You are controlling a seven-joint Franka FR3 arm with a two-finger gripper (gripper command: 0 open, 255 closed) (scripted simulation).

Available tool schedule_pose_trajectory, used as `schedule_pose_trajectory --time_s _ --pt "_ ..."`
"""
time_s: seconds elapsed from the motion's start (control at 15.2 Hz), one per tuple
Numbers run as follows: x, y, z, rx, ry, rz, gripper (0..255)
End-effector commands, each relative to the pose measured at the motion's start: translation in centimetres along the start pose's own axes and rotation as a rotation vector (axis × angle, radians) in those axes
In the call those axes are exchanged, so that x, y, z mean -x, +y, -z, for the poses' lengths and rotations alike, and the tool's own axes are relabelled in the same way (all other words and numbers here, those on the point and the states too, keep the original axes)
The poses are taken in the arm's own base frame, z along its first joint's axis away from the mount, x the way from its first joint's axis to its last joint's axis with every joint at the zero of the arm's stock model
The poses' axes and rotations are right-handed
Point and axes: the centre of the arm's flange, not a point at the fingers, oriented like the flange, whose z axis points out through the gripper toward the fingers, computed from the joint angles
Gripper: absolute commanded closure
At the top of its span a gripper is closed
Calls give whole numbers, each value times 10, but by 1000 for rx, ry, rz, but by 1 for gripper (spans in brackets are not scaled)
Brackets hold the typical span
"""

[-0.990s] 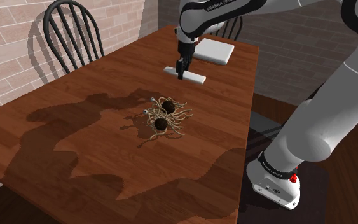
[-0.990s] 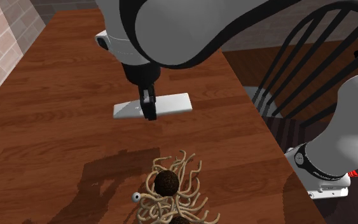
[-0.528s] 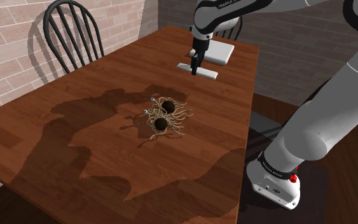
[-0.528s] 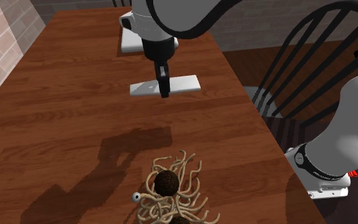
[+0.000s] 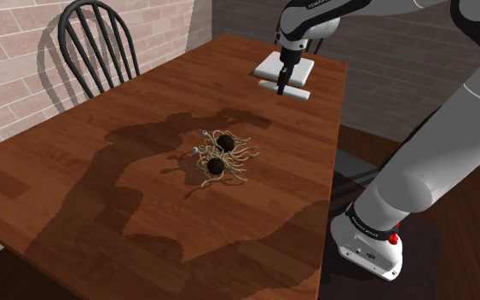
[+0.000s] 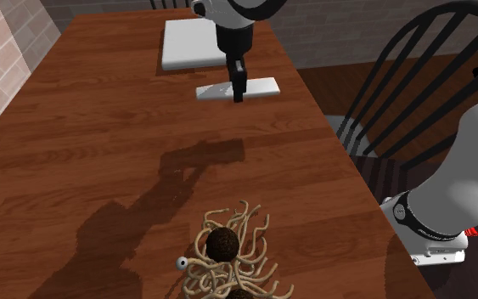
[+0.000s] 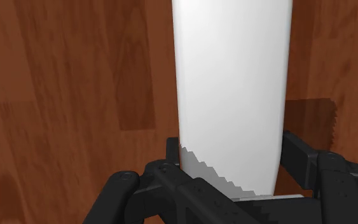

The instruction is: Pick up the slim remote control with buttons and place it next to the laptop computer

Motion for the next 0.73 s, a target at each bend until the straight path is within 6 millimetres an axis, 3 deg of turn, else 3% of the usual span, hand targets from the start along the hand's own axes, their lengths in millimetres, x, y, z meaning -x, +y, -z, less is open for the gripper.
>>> schedule_pose_trajectory --time_s 0.0,0.66 --pt "15 27 1 0 0 1 255" --pt "83 140 0 0 0 1 255"
